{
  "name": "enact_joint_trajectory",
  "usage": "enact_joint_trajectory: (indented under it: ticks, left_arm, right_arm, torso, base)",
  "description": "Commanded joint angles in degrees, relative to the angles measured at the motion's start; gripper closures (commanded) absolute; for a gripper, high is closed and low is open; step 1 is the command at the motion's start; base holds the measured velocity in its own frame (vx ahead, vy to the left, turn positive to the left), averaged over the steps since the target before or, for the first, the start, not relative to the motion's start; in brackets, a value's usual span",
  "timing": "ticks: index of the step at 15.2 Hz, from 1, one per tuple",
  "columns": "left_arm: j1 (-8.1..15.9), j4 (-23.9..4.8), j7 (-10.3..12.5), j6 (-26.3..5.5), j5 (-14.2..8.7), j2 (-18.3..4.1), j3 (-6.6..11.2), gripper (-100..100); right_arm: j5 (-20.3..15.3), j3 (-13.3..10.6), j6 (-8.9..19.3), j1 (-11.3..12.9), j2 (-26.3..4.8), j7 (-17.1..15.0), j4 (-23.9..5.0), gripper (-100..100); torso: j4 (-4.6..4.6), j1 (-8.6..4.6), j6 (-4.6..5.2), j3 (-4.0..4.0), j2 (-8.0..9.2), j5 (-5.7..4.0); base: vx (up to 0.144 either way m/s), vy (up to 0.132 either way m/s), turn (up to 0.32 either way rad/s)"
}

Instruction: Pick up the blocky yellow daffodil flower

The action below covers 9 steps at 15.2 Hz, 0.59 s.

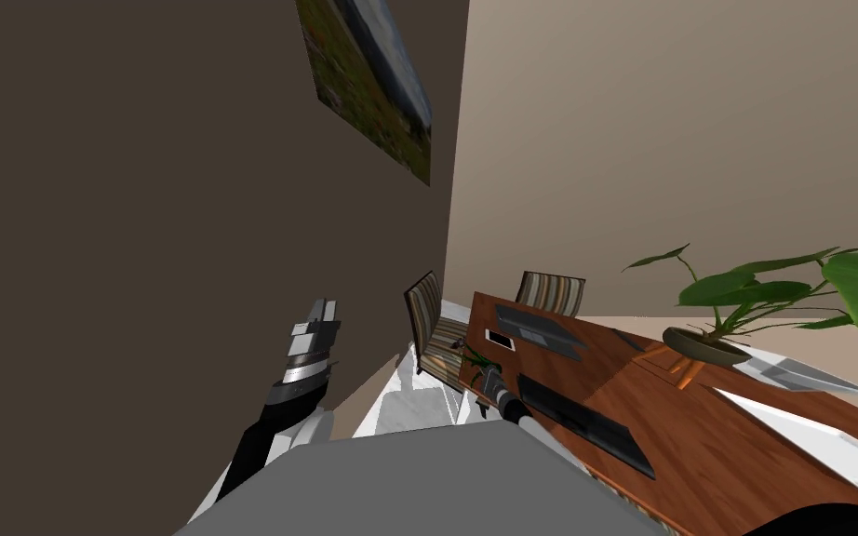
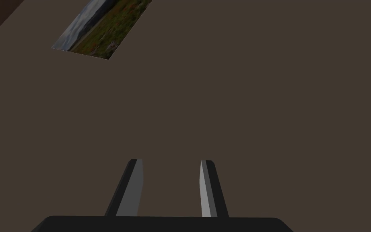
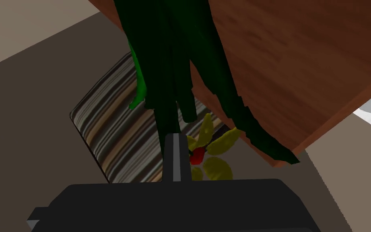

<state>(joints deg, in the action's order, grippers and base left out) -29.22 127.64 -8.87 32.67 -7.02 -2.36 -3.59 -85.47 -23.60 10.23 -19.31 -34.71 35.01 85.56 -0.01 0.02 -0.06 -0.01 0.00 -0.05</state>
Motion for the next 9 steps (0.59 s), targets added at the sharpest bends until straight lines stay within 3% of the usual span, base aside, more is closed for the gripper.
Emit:
enact_joint_trajectory:
  ticks: [1,5,9]
  left_arm:
    - [0.0,0.0,0.0,0.0,0.0,0.0,0.0,0]
    - [0.0,0.0,0.0,0.0,0.0,0.0,-0.01,0]
    - [0.0,0.0,0.0,0.0,0.0,0.0,0.01,0]
  right_arm:
    - [-0.2,-0.2,-0.5,0.2,-0.4,0.1,0.5,-100]
    - [-0.4,-0.6,-2.9,1.5,-2.8,0.1,2.7,-100]
    - [-0.4,-0.5,-6.2,3.1,-6.1,-1.0,4.5,-100]
  torso:
    - [0.0,0.0,0.0,0.0,0.0,0.0]
    - [0.12,0.14,-0.04,0.33,0.58,0.04]
    - [0.11,-0.57,-0.05,0.26,0.44,-0.1]
  base:
    - [-0.09,0.05,0.054]
    - [-0.178,0.042,0.145]
    - [-0.122,-0.112,0.302]
